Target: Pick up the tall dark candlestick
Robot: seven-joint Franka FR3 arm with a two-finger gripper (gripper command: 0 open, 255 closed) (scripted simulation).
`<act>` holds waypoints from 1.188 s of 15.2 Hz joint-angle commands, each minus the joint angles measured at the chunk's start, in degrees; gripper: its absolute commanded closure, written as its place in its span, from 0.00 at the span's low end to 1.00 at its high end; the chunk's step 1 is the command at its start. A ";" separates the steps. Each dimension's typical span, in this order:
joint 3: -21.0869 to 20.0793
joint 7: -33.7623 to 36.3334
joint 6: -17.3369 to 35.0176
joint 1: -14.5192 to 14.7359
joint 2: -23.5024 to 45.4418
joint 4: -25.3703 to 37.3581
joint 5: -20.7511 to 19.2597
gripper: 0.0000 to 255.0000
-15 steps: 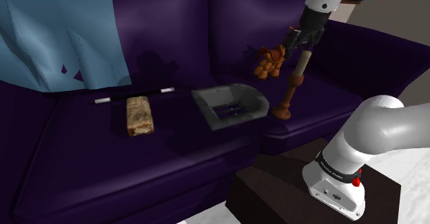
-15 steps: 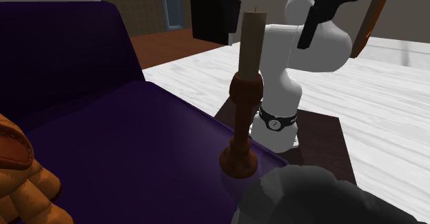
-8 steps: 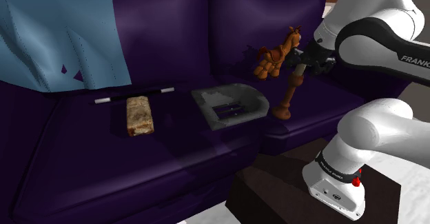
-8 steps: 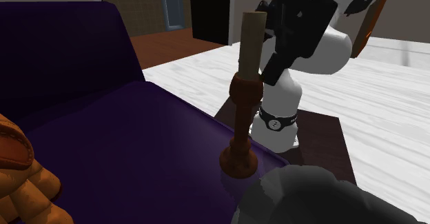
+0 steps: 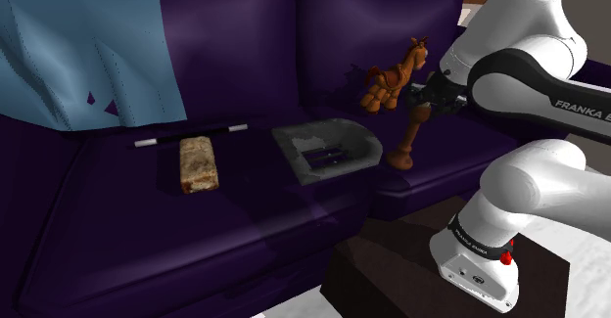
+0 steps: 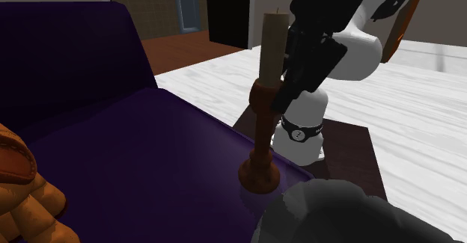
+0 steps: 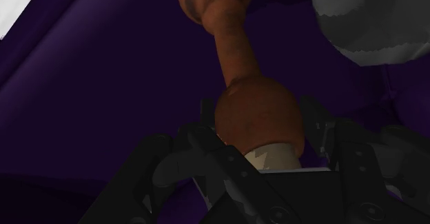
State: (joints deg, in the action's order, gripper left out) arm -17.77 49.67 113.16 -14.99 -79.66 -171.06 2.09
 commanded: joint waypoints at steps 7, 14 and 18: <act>-0.05 0.06 0.00 0.05 -0.03 -0.06 0.07 1.00; 1.47 -1.20 -3.17 -1.35 1.29 4.75 -1.05 1.00; 2.26 -1.86 -5.21 -2.13 2.49 8.14 -1.65 1.00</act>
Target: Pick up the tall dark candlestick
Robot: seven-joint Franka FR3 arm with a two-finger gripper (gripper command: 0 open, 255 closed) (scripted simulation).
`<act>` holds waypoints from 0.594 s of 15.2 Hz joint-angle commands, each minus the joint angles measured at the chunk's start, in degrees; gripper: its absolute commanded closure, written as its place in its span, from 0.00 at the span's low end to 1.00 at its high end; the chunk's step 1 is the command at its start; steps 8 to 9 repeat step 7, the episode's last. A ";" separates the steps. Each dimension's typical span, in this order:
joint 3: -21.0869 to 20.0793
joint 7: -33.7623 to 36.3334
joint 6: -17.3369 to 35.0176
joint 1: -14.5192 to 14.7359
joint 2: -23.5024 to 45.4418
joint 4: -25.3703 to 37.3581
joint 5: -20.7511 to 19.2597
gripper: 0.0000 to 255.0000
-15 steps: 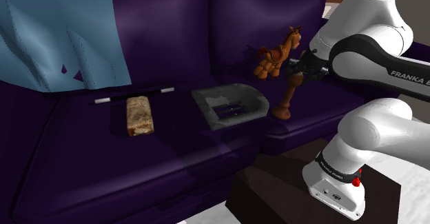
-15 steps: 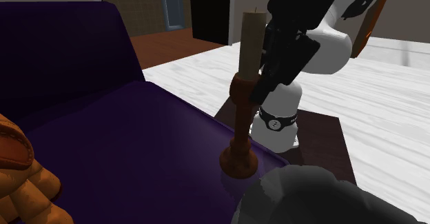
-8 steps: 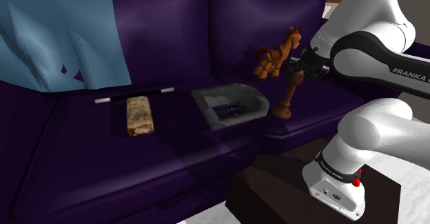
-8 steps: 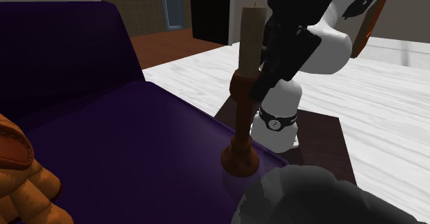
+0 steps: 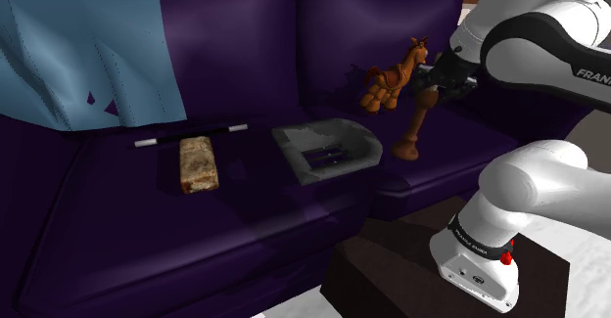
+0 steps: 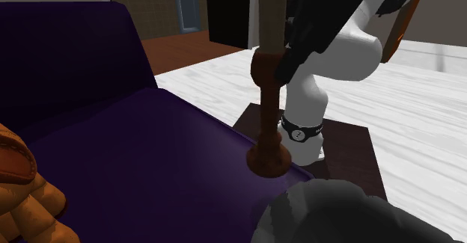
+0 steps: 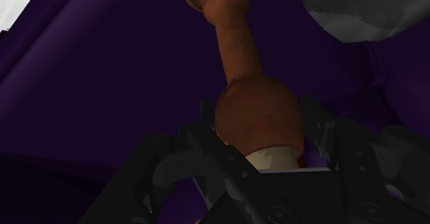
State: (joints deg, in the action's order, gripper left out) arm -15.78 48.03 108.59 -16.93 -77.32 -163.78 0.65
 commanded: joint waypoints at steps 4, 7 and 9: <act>0.98 -0.83 -2.64 -0.91 1.48 4.32 -0.74 1.00; 1.16 -1.00 -3.21 -1.11 1.88 5.33 -0.89 1.00; 1.16 -1.00 -3.21 -1.11 1.88 5.33 -0.89 1.00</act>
